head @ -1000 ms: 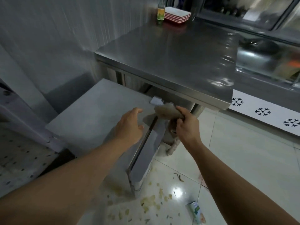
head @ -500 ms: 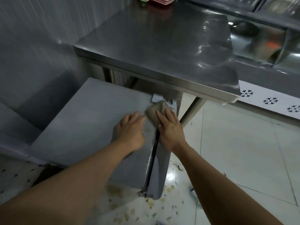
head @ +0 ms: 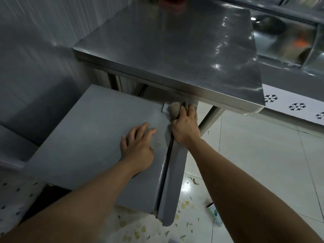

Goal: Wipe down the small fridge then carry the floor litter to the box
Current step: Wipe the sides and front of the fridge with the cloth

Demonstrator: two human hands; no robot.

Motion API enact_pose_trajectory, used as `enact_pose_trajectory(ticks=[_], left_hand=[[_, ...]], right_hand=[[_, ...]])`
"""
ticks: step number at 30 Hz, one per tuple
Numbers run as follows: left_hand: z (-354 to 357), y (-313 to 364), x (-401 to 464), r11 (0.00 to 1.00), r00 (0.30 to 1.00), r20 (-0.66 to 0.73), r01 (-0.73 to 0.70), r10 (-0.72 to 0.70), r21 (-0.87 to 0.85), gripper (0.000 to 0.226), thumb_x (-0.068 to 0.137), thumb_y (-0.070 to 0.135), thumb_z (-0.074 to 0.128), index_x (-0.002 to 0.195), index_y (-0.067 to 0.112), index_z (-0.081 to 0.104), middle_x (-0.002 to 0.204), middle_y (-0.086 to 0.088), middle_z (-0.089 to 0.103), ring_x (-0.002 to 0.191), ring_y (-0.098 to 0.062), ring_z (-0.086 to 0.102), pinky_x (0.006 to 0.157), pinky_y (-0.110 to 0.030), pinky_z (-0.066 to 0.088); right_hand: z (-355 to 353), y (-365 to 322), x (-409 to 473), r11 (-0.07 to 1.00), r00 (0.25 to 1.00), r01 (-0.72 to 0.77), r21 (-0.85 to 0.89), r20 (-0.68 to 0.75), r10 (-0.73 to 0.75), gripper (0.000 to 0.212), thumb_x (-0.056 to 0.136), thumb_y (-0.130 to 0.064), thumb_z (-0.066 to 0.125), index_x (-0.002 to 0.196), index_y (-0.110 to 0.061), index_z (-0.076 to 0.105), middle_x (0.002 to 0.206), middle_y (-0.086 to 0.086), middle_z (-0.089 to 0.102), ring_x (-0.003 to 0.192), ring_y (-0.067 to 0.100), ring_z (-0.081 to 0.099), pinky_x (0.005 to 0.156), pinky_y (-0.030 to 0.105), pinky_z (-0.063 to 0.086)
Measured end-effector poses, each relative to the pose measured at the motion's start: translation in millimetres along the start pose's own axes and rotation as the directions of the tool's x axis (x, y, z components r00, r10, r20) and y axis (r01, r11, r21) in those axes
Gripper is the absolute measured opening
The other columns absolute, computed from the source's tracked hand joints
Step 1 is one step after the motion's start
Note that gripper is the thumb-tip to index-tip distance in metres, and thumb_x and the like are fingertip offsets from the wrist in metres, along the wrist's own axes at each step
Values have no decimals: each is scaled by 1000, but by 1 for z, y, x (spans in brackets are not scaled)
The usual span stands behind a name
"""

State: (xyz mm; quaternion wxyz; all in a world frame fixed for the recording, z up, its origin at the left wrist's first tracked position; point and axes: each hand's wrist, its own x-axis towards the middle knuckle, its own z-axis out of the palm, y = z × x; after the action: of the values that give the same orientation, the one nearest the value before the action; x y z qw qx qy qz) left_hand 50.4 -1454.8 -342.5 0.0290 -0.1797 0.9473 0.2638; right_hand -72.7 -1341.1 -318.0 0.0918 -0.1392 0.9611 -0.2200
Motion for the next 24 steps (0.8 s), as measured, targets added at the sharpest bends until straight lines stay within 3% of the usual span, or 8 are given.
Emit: enact_pose_trajectory(ticks=[7,10,14,19,24], left_hand=[[-6,5,-2,999,998,52,42,-43,12,67,83,9,42,138,42,24,153,20,2,140,-12,0,114,-49,-1],[-10,9,-3,998,996,82,42,-46,47,67,85,10,41,141,41,20,155,18,-1,142,-15,-1,115,-50,1],[-15,4,-17,989,990,136,1,-21,147,68,89,15,41,145,38,10,156,13,-7,143,-20,-4,114,-49,10],[-9,-12,-54,979,990,140,4,-33,202,63,93,27,37,142,50,4,154,18,-15,142,-19,-9,112,-53,7],[-4,-14,-54,989,987,153,25,-47,146,60,96,31,34,140,54,1,154,19,-18,142,-13,-17,112,-54,-2]], right_hand=[[6,3,-32,998,1000,12,65,-18,-10,72,92,-22,47,150,-12,6,158,5,-8,145,27,1,114,41,22],[15,7,-77,997,1000,-14,76,-19,15,67,95,-25,39,151,-13,5,159,5,-9,145,27,4,110,43,30],[26,5,-128,999,999,-31,25,8,31,67,95,-29,39,150,-11,7,158,8,-8,142,30,16,93,44,45],[14,-6,-72,995,992,-102,-10,75,103,72,91,-29,43,150,-13,4,157,11,-9,141,38,9,110,50,27],[12,-4,-54,994,993,-104,-44,51,106,66,93,-26,38,150,-21,6,158,4,-9,143,35,5,108,50,29]])
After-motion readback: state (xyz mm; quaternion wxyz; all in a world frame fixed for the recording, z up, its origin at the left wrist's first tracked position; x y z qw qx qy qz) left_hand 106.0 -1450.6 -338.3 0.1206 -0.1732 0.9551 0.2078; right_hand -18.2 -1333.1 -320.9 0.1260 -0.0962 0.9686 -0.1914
